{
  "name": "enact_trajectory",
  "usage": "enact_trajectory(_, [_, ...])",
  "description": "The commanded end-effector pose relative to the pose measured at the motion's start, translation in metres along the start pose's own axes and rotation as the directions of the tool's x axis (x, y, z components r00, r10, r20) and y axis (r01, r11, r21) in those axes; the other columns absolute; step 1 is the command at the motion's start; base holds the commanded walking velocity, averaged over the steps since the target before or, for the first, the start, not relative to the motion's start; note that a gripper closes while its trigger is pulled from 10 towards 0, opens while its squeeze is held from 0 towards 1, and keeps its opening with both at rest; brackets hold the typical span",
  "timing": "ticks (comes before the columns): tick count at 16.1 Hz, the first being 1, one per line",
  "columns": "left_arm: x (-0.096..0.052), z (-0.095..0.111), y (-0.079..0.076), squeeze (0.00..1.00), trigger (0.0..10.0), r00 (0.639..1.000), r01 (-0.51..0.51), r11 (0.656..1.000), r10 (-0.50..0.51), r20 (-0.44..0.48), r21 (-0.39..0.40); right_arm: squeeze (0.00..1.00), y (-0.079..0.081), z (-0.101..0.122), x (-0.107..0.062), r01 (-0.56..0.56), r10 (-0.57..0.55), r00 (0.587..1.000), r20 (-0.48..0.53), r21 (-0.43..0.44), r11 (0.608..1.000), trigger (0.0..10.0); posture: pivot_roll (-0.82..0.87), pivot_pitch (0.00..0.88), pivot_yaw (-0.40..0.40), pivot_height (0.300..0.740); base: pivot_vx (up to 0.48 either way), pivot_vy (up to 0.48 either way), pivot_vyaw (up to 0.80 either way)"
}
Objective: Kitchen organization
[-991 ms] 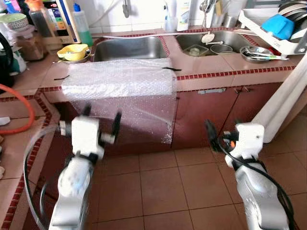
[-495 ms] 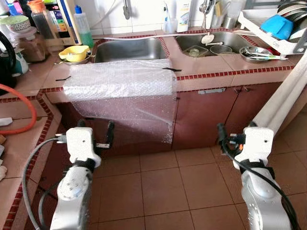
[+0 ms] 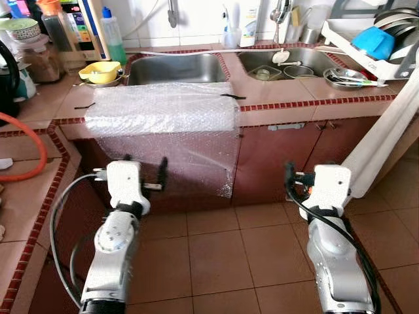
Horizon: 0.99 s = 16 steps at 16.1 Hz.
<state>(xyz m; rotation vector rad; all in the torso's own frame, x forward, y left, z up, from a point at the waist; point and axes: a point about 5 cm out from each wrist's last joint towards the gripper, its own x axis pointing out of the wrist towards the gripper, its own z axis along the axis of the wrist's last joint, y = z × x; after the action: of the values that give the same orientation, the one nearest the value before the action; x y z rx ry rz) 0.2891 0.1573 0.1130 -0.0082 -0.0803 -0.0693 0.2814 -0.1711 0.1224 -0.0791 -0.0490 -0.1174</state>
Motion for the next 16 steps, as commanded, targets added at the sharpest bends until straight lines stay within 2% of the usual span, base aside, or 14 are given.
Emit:
enact_trajectory(1, [-0.003,-0.004,0.003,0.0,10.0,1.0,-0.014,1.0,0.014,-0.017,-0.003,0.0,0.003,-0.004,-0.001,-0.04,0.04,0.999,-0.014,0.024,0.999,10.0,-0.01,0.0,0.042,0.74,0.0,0.0,0.0])
enact_trajectory(4, [-0.007,-0.004,-0.001,0.0,10.0,1.0,-0.011,1.0,0.011,-0.012,-0.015,0.0,0.003,-0.004,-0.003,-0.058,0.059,0.998,-0.018,0.012,0.998,10.0,0.0,0.0,0.053,0.74,0.0,0.0,0.0])
enact_trajectory(5, [-0.007,0.002,0.0,0.0,10.0,1.0,-0.02,1.0,0.02,0.023,0.006,0.0,0.005,0.007,-0.004,-0.087,0.088,0.995,0.046,-0.022,0.996,10.0,-0.01,0.0,0.053,0.74,0.0,0.0,0.0])
enact_trajectory(6, [-0.006,0.005,0.0,0.0,10.0,0.999,-0.024,1.0,0.024,0.039,0.015,0.0,0.005,0.012,-0.004,-0.093,0.094,0.993,0.069,-0.029,0.995,10.0,-0.01,0.0,0.052,0.74,0.0,0.0,0.0])
enact_trajectory(7, [-0.002,0.016,0.001,0.0,10.0,0.997,-0.029,1.0,0.029,0.077,-0.001,0.0,0.003,0.018,-0.002,-0.086,0.091,0.991,0.095,-0.056,0.995,10.0,-0.01,0.0,0.049,0.74,0.0,0.0,0.0])
enact_trajectory(10, [0.004,0.033,-0.002,0.0,10.0,0.991,-0.026,0.999,0.029,0.134,-0.028,0.0,-0.002,0.021,0.001,-0.08,0.086,0.991,0.106,-0.058,0.995,10.0,-0.01,0.0,0.047,0.74,0.194,0.0,0.14])
enact_trajectory(16, [0.001,0.029,-0.002,0.0,10.0,0.994,-0.017,1.0,0.02,0.107,-0.023,0.0,0.001,0.024,0.002,-0.089,0.093,0.989,0.117,-0.045,0.995,10.0,-0.01,0.0,0.061,0.74,0.312,0.0,0.55])
